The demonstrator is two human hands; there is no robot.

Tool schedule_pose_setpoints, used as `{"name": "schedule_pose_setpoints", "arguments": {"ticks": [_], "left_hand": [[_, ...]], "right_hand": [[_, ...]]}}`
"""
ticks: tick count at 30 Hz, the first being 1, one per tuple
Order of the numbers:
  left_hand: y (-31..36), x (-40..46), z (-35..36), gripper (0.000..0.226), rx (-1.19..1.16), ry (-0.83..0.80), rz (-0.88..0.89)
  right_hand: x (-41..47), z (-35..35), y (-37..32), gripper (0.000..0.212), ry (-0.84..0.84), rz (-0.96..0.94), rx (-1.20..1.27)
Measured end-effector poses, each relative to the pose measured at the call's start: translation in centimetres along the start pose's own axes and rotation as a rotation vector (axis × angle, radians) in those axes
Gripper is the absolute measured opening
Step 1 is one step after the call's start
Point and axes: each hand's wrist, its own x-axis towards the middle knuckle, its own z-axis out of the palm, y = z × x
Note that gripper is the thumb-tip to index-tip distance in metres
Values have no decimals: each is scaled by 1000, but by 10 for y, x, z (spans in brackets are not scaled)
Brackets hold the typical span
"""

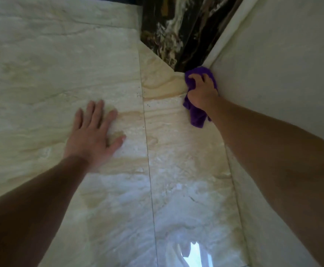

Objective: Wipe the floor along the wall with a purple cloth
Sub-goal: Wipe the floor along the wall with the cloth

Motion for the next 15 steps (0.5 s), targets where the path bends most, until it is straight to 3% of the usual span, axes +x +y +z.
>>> {"name": "schedule_pose_setpoints", "arguments": {"ticks": [4,8,12,15], "left_hand": [[-5,3,4,80,-24,8,5],[-5,3,3,81,-59,7,2],[-4,4,4,81,-61,27,-6],[-6,4,5,82,-62,31,-10]], "right_hand": [[24,-1,-21,44,69,86,-48],[3,21,-58,48,99,146,-117],[-30,63,-97,54,166,-160,-122],[6,57,-128,50,95,-348,-61]]}}
